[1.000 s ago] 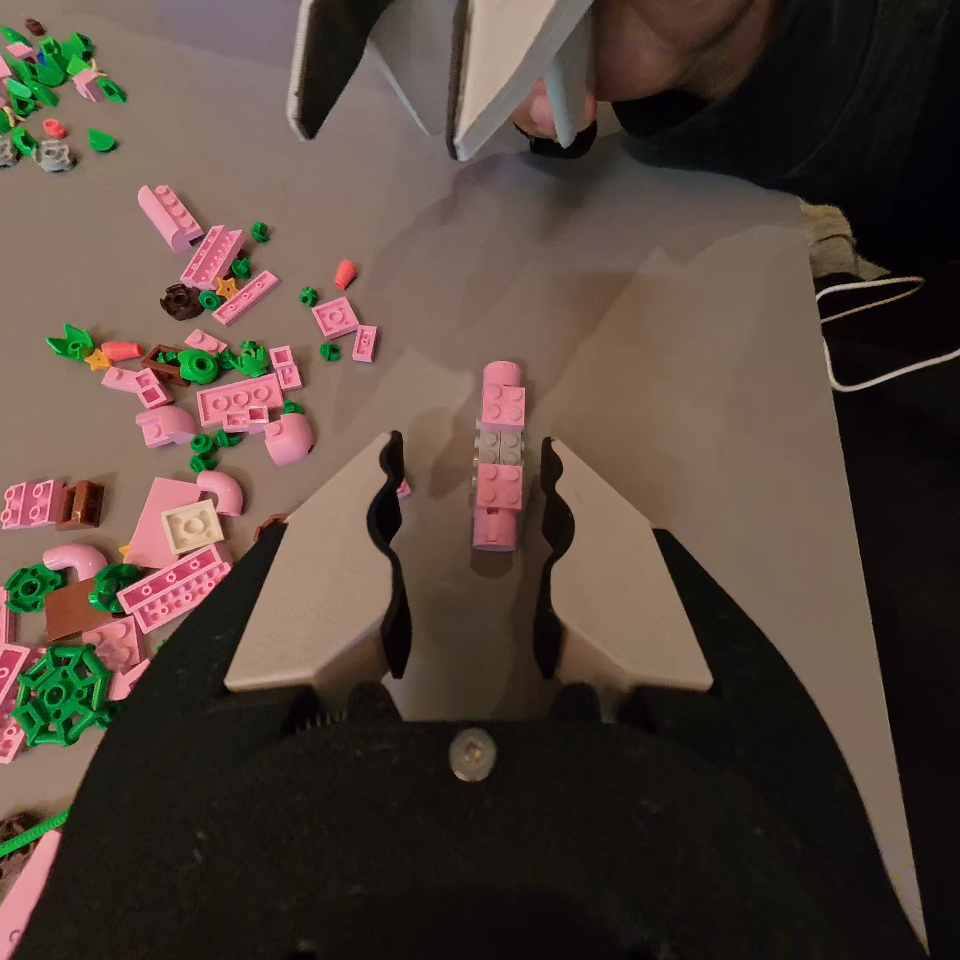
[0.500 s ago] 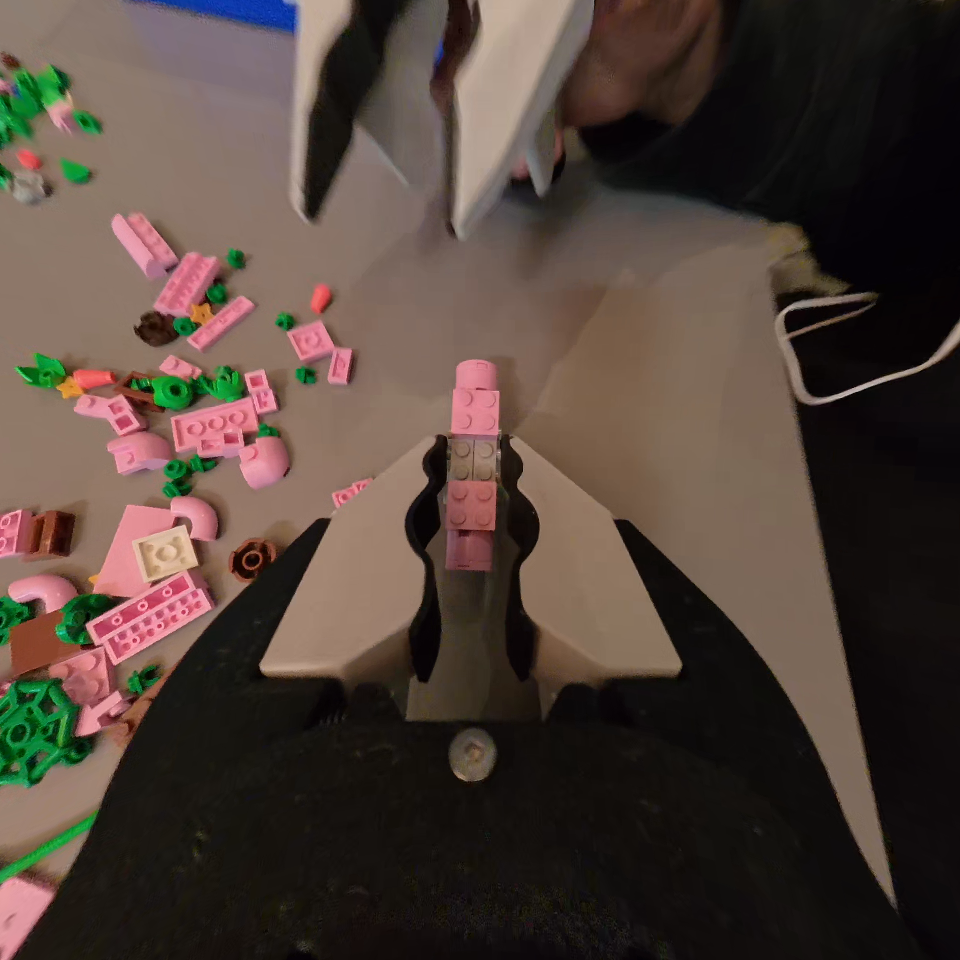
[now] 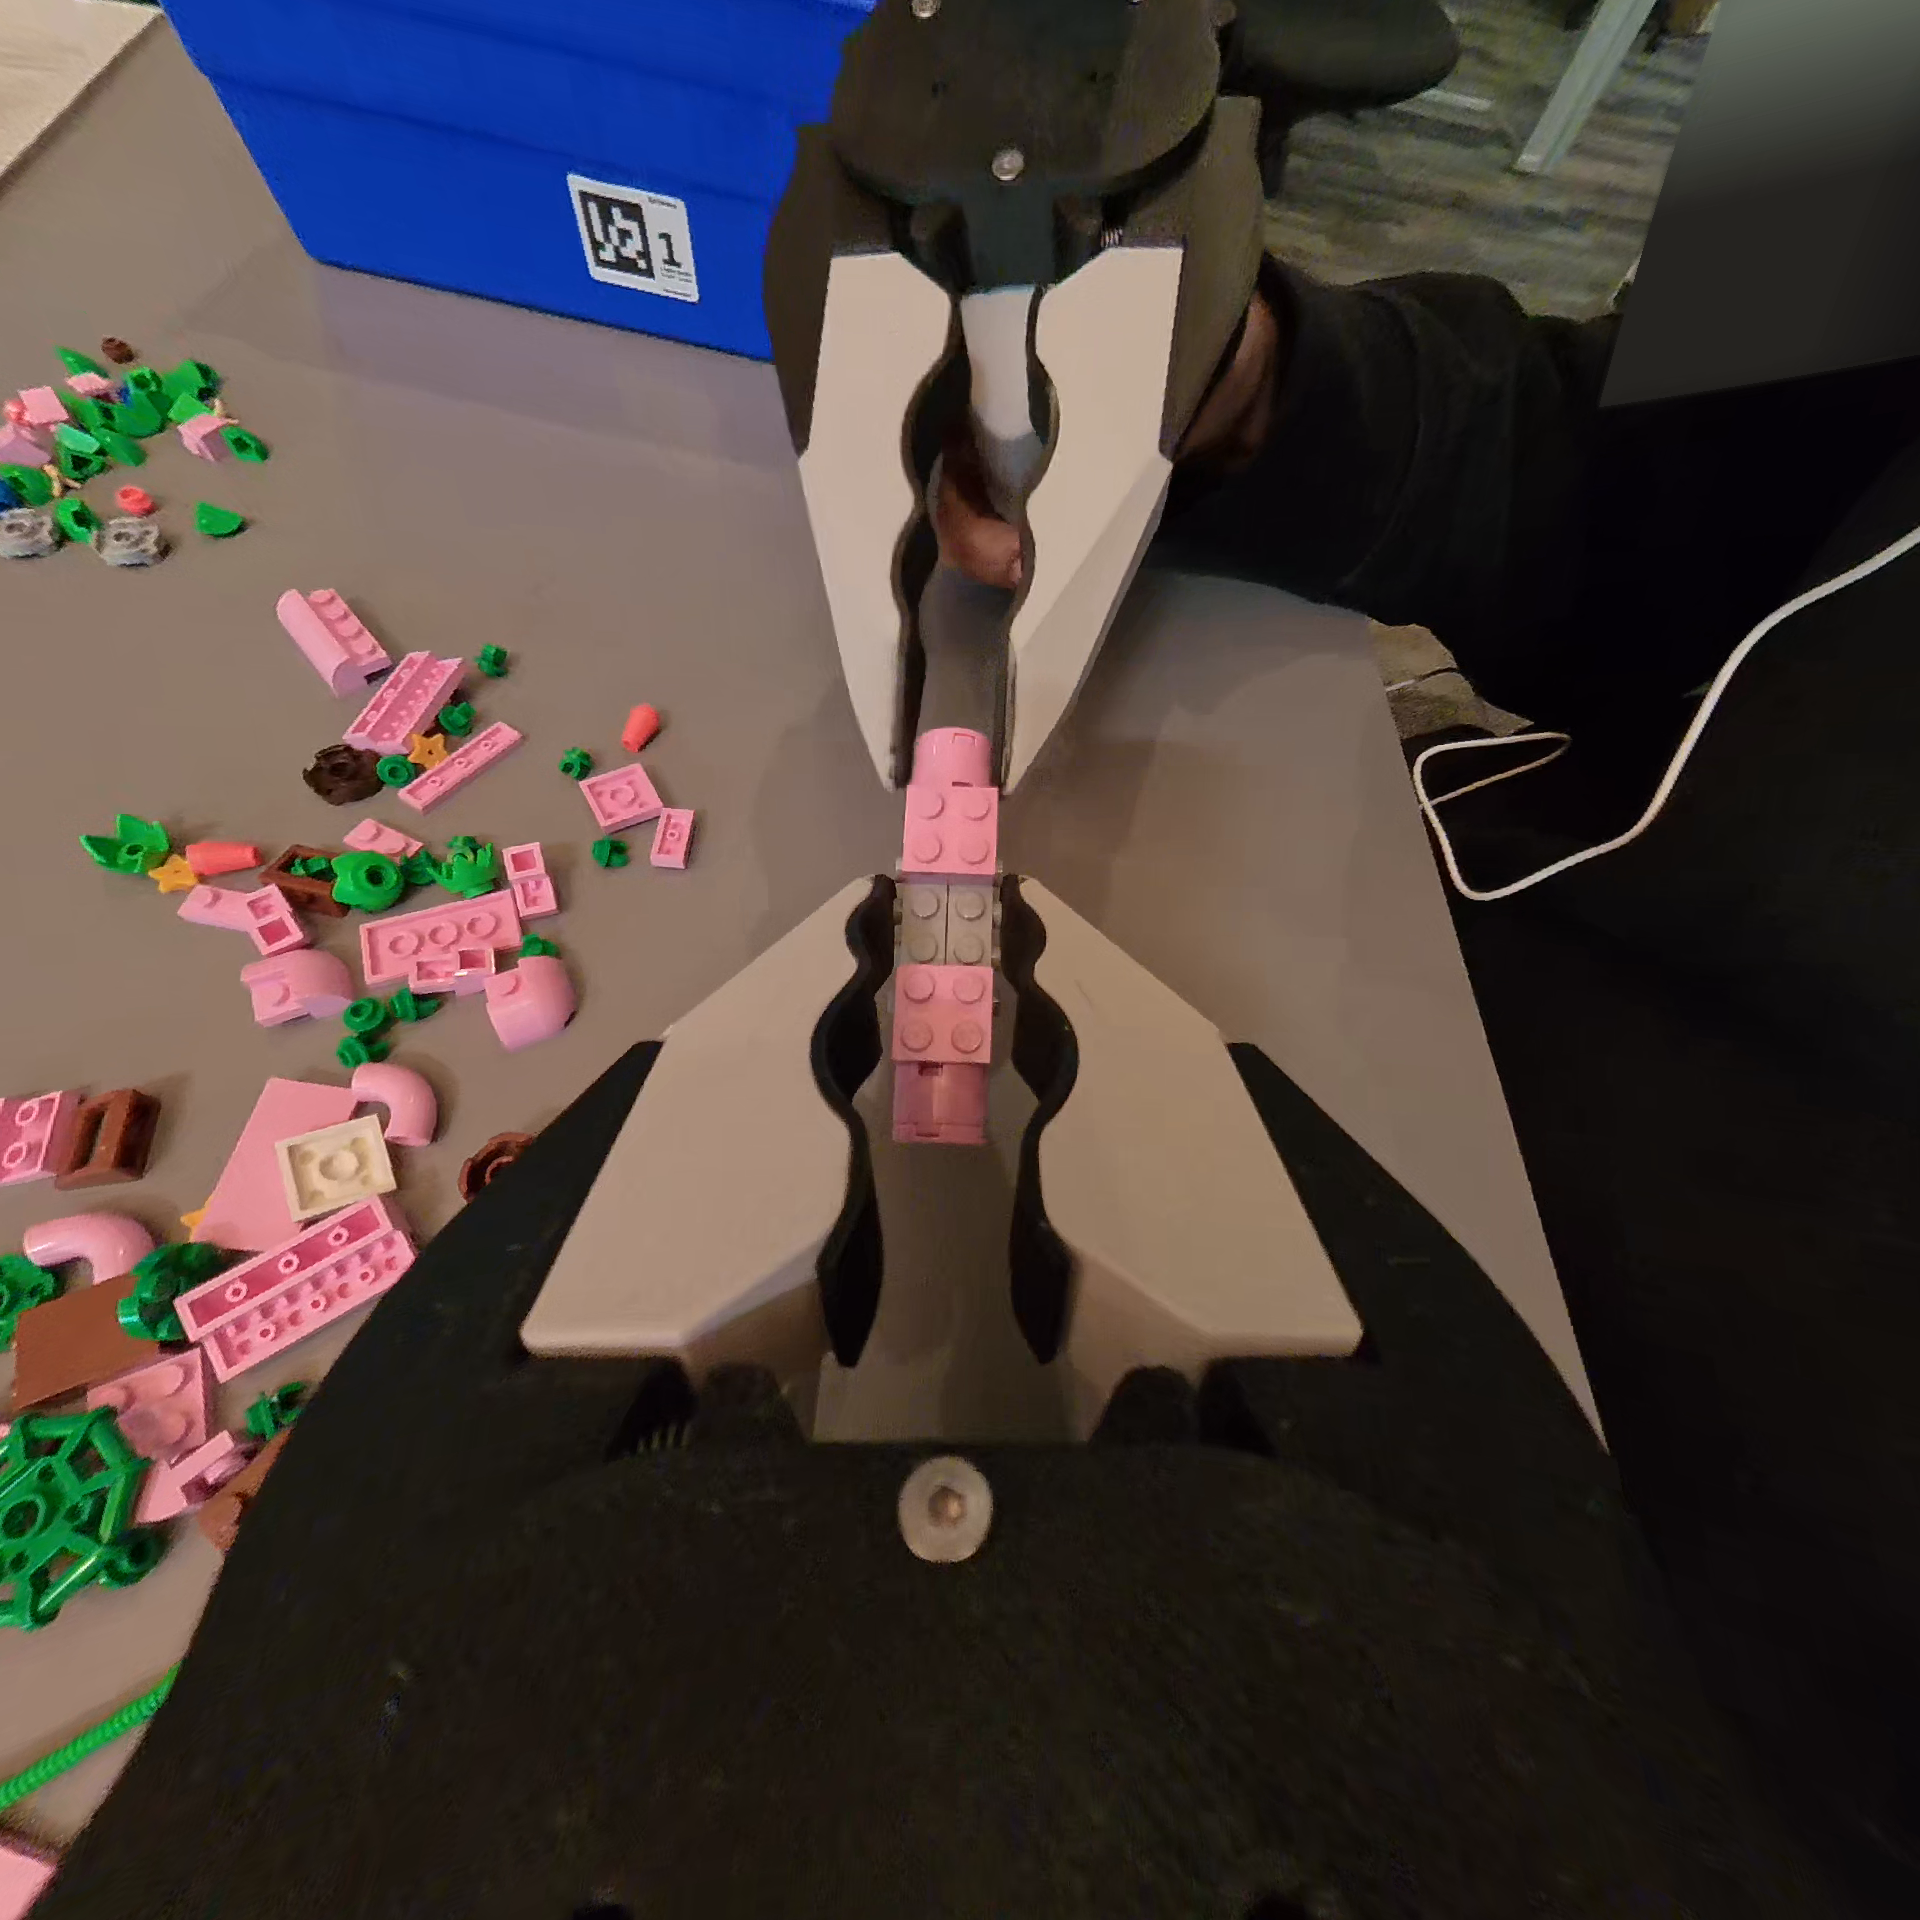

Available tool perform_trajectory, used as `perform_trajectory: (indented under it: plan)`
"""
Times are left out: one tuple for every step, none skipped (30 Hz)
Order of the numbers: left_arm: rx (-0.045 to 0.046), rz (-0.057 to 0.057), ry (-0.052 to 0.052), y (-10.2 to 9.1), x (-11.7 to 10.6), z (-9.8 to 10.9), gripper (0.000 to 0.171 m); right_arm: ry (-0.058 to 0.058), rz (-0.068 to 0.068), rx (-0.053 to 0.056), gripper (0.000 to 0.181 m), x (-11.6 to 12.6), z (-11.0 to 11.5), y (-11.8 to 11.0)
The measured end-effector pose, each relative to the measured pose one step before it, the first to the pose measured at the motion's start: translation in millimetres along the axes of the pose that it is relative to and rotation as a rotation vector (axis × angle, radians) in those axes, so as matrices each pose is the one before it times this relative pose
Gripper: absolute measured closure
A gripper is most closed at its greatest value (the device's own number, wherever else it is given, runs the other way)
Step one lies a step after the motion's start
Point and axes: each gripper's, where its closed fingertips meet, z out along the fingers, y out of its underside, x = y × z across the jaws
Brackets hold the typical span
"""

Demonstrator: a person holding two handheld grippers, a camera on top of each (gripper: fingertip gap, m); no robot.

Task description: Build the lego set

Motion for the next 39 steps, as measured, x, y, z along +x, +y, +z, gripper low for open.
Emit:
perform_trajectory:
  plan:
    - [0.00990,-0.0081,0.0142,-1.32,1.68,-0.80,0.154,0.0075,-0.0291,0.0018,0.167,-1.68,-0.59,-1.85]
    - [0.01985,-0.0187,0.0242,-3.10,2.74,-1.21,0.154,0.0056,-0.0354,0.0173,0.167,-2.67,-1.31,-4.49]
    - [0.02696,-0.0273,0.0386,-4.33,4.11,-1.92,0.154,-0.0057,-0.0210,0.0250,0.167,-3.38,-1.86,-5.31]
    - [0.02670,-0.0377,0.0510,-4.26,5.25,-1.83,0.154,-0.0175,-0.0051,0.0231,0.167,-3.88,-1.72,-4.69]
    - [0.02584,-0.0477,0.0557,-3.91,5.10,-1.48,0.154,-0.0185,-0.0067,0.0206,0.167,-3.84,-1.47,-4.02]
    - [0.02231,-0.0471,0.0530,-2.90,4.52,-1.03,0.154,-0.0112,-0.0159,0.0154,0.167,-3.37,-1.05,-3.31]
    - [0.01244,-0.0363,0.0458,-1.01,3.93,-0.40,0.155,-0.0078,-0.0196,0.0072,0.167,-3.13,-0.36,-2.10]
    - [0.00368,-0.0268,0.0354,0.47,2.94,0.17,0.155,-0.0070,-0.0190,0.0003,0.167,-2.83,0.28,-0.77]
    - [-0.00162,-0.0218,0.0247,1.56,1.65,0.58,0.155,-0.0058,-0.0161,-0.0057,0.167,-2.27,0.43,0.55]
    - [-0.00135,-0.0205,0.0225,1.41,1.23,0.74,0.155,-0.0039,-0.0153,-0.0065,0.167,-1.73,0.38,0.81]
    - [0.00188,-0.0199,0.0278,0.63,2.14,0.62,0.155,-0.0062,-0.0125,-0.0006,0.167,-1.95,0.14,0.01]
    - [0.00507,-0.0205,0.0330,-0.08,2.82,0.36,0.155,-0.0101,-0.0070,0.0067,0.168,-2.16,-0.18,-1.04]
    - [0.00784,-0.0195,0.0265,-0.52,1.94,0.29,0.155,-0.0071,-0.0057,0.0098,0.167,-1.60,-0.24,-1.52]
    - [0.00663,-0.0144,0.0215,-0.46,1.66,0.09,0.155,-0.0040,-0.0028,0.0081,0.167,-0.89,-0.19,-1.35]
    - [0.00207,-0.0097,0.0126,-0.11,0.59,-0.15,0.155,-0.0016,-0.0035,0.0059,0.167,-0.54,0.00,-0.92]
    - [-0.00138,-0.0003,-0.0046,0.42,-1.22,-0.40,0.155,0.0031,0.0004,-0.0016,0.167,0.56,0.36,0.42]
    - [-0.00477,0.0081,-0.0169,0.63,-2.50,-0.53,0.155,0.0073,0.0010,-0.0078,0.167,1.37,0.37,1.69]
    - [-0.00344,0.0118,-0.0201,0.29,-2.61,-0.75,0.155,0.0098,0.0021,-0.0080,0.167,2.03,0.45,1.89]
    - [-0.00011,0.0091,-0.0130,-0.21,-1.59,-0.84,0.155,0.0077,0.0052,-0.0023,0.167,1.78,0.37,1.00]
    - [0.00619,0.0058,-0.0083,-1.33,-0.88,-0.95,0.154,0.0047,0.0097,0.0070,0.167,1.60,-0.06,-0.46]
    - [0.00856,0.0070,-0.0110,-1.80,-0.87,-1.01,0.155,0.0060,0.0106,0.0115,0.167,1.91,-0.29,-1.28]
    - [0.00329,0.0113,-0.0132,-1.25,-0.80,-0.72,0.155,0.0039,0.0123,0.0121,0.162,1.44,-0.33,-1.27]
    - [-0.00259,0.0153,-0.0193,-0.31,-1.40,-0.75,0.155,0.0005,0.0207,0.0086,0.146,1.51,-0.02,-0.70]
    - [-0.00874,0.0204,-0.0284,0.80,-2.50,-0.56,0.155,-0.0085,0.0289,0.0013,0.138,0.93,0.20,0.71]
    - [-0.00977,0.0219,-0.0276,1.11,-2.34,-0.32,0.154,-0.0187,0.0314,-0.0090,0.136,-0.41,0.65,2.31]
    - [-0.00643,0.0185,-0.0202,0.70,-1.43,0.02,0.155,-0.0154,0.0292,-0.0128,0.132,-0.13,1.21,2.87]
    - [-0.00805,0.0139,-0.0144,0.90,-1.00,0.55,0.155,-0.0042,0.0239,-0.0146,0.131,1.07,1.65,3.01]
    - [-0.00874,0.0124,-0.0112,1.10,-0.66,0.82,0.155,0.0009,0.0158,-0.0178,0.133,1.33,1.68,3.38]
    - [-0.00950,0.0127,-0.0090,1.38,-0.16,1.14,0.155,0.0125,0.0097,-0.0156,0.137,2.56,1.45,2.75]
    - [-0.01161,0.0122,-0.0105,1.72,-0.55,1.40,0.155,0.0157,0.0028,-0.0105,0.145,2.59,0.87,1.72]
    - [-0.00979,0.0122,-0.0128,1.58,-0.76,1.49,0.155,0.0069,-0.0040,-0.0073,0.155,0.81,0.32,0.96]
    - [-0.00564,0.0121,-0.0185,0.86,-1.76,1.06,0.155,0.0042,-0.0043,-0.0005,0.159,0.23,-0.11,-0.09]
    - [-0.00069,0.0115,-0.0100,0.27,-0.64,0.61,0.154,-0.0079,-0.0005,0.0052,0.165,-1.35,-0.43,-1.06]
    - [0.00488,0.0043,0.0001,-0.82,0.53,0.05,0.154,-0.0057,0.0024,0.0041,0.166,-0.95,-0.43,-0.89]
    - [0.01091,0.0008,-0.0086,-1.57,-1.16,-0.27,0.154,0.0029,0.0017,0.0024,0.166,0.65,-0.79,-0.66]
    - [0.01784,0.0015,-0.0094,-2.53,-1.35,-1.16,0.153,0.0098,0.0002,0.0063,0.166,1.67,-1.20,-1.31]
    - [0.02001,-0.0009,-0.0086,-2.97,-1.60,-1.64,0.146,0.0160,-0.0030,0.0112,0.166,2.52,-2.22,-2.20]
    - [0.01777,-0.0065,-0.0130,-2.68,-2.71,-1.88,0.137,0.0197,-0.0009,0.0214,0.166,3.41,-3.13,-3.73]
    - [0.01262,-0.0098,-0.0080,-1.90,-2.41,-1.86,0.131,0.0093,0.0037,0.0302,0.167,2.28,-3.82,-5.03]
